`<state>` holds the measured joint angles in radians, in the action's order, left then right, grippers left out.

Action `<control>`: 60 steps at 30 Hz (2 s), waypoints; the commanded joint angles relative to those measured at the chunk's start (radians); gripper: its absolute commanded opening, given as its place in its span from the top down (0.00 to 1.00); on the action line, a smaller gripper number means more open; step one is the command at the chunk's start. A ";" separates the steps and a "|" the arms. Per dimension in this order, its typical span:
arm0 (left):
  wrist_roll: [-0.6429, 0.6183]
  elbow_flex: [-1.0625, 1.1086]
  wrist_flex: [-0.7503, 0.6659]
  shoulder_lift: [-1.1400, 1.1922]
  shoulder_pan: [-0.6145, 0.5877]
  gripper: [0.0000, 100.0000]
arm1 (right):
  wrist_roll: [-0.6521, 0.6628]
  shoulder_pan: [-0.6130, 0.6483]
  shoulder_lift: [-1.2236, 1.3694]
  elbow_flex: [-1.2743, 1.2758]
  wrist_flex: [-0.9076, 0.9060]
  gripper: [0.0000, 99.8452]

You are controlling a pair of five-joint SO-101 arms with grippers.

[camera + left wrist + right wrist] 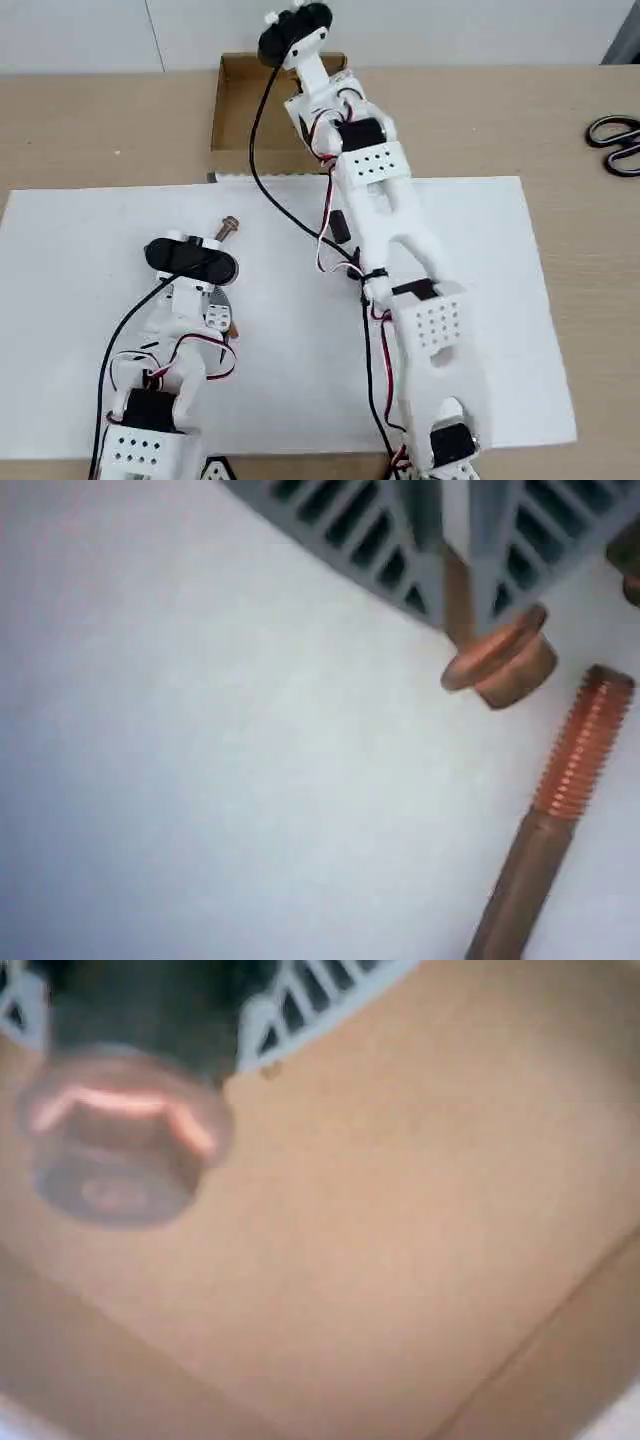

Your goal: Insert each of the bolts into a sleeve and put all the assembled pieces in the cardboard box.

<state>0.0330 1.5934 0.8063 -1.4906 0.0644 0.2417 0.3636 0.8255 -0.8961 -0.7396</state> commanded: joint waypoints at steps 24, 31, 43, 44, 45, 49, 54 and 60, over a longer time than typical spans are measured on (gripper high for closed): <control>0.008 -0.004 -0.025 -0.011 -0.005 0.99 | 0.008 -0.007 0.025 -0.671 -0.918 1.00; 0.009 -0.002 -0.025 -0.011 -0.005 0.99 | -0.078 0.010 0.022 -0.654 -0.951 1.00; 0.006 -0.002 -0.025 -0.011 -0.046 0.99 | -0.127 0.016 -0.242 -0.018 -0.947 0.91; 0.006 -0.002 -0.025 -0.011 -0.046 0.99 | -0.127 0.008 -0.255 0.020 -0.946 0.91; 0.006 -0.002 -0.025 -0.011 -0.046 0.99 | -0.127 0.002 -0.268 0.049 -0.946 0.91; 0.006 -0.002 -0.025 -0.011 -0.046 0.99 | -0.106 -0.002 -0.259 0.072 -0.946 0.91; 0.006 -0.002 -0.025 -0.011 -0.046 0.99 | -0.098 -0.001 -0.197 0.072 -0.944 0.91; 0.006 -0.002 -0.025 -0.011 -0.046 0.99 | -0.098 0.005 -0.131 0.072 -0.941 0.91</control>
<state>0.0361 1.5934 0.8063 -1.4906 0.0199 0.1358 0.3713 0.6966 -0.8239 -1.6878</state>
